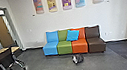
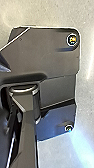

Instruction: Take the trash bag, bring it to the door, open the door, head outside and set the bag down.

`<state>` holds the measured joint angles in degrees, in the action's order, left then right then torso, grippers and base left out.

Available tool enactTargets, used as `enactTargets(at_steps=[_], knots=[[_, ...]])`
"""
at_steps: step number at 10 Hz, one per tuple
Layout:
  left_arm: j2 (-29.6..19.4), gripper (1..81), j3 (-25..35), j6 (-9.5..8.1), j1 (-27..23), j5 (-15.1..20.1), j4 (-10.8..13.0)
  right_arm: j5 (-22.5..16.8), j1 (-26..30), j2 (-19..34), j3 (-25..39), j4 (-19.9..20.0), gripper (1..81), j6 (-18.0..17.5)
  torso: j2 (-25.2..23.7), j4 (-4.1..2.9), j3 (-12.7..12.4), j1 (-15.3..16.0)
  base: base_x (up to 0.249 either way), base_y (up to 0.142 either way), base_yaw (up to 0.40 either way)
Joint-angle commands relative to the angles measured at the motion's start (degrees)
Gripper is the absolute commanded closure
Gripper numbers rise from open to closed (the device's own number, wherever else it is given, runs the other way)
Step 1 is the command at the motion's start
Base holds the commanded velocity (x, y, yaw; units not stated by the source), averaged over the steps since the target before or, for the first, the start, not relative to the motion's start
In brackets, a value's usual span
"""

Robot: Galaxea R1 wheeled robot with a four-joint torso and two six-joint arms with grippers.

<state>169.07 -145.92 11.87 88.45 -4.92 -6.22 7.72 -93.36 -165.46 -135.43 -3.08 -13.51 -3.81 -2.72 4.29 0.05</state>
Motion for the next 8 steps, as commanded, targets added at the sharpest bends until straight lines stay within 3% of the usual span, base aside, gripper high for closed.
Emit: enactTargets(at_steps=[1,8], knots=[[0.0,1.0,0.5,0.26,-2.5,3.1,0.7,-3.1,1.6,-0.2,0.8,-1.2,1.0,0.7,0.0,0.00,0.0,0.0,0.132,0.000,0.000],[0.0,1.0,0.5,0.26,-2.5,3.1,0.7,-3.1,1.6,-0.2,0.8,-1.2,1.0,0.6,0.0,0.00,0.0,0.0,0.132,0.000,0.000]])
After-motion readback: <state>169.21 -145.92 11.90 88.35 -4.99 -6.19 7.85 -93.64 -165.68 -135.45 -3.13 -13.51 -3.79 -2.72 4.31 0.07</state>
